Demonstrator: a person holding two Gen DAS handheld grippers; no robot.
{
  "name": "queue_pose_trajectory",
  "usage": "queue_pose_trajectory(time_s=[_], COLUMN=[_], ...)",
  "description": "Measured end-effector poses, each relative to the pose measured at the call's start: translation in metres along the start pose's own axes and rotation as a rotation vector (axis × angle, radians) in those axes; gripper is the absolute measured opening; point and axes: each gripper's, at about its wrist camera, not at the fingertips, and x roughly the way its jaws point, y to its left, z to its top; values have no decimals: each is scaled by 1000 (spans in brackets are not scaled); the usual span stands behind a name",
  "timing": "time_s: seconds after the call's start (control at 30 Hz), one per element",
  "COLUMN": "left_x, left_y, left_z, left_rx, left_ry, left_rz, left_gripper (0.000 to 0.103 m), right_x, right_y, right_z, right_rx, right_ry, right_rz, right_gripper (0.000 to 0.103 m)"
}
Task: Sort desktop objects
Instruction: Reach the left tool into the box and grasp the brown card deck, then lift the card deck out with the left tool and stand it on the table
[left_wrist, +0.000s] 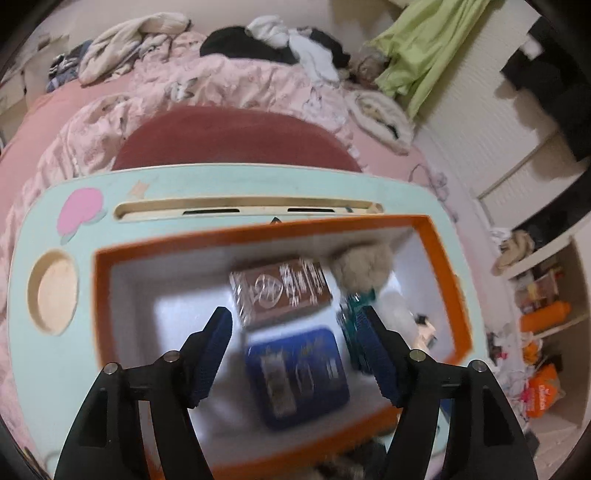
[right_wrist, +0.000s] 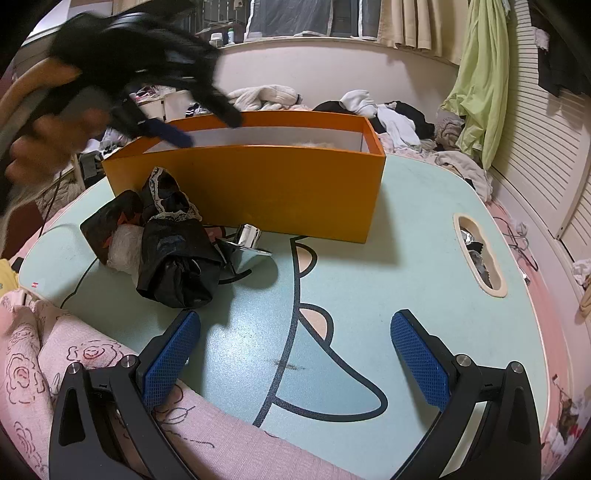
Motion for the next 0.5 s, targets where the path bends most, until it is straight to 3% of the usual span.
queue_pose_trajectory(time_s=[0.13,0.27,0.4,0.5], left_x=[38,42,28,-8], left_y=[-5,-10,-2,-1], left_z=[17,16,9,-1], left_rx=[33,91,81,70], left_ry=[81,99,27,-121], left_rz=[156,202,127,41], left_gripper=[68,60,58,57], right_x=[1,1,1,1], right_y=[1,2,2,2], right_z=[1,2,0,1], right_rx=[0,-1,-2,0], right_ry=[-1,-3,-4,-3], right_rz=[0,1,0,1], right_gripper=[102,102,102,102])
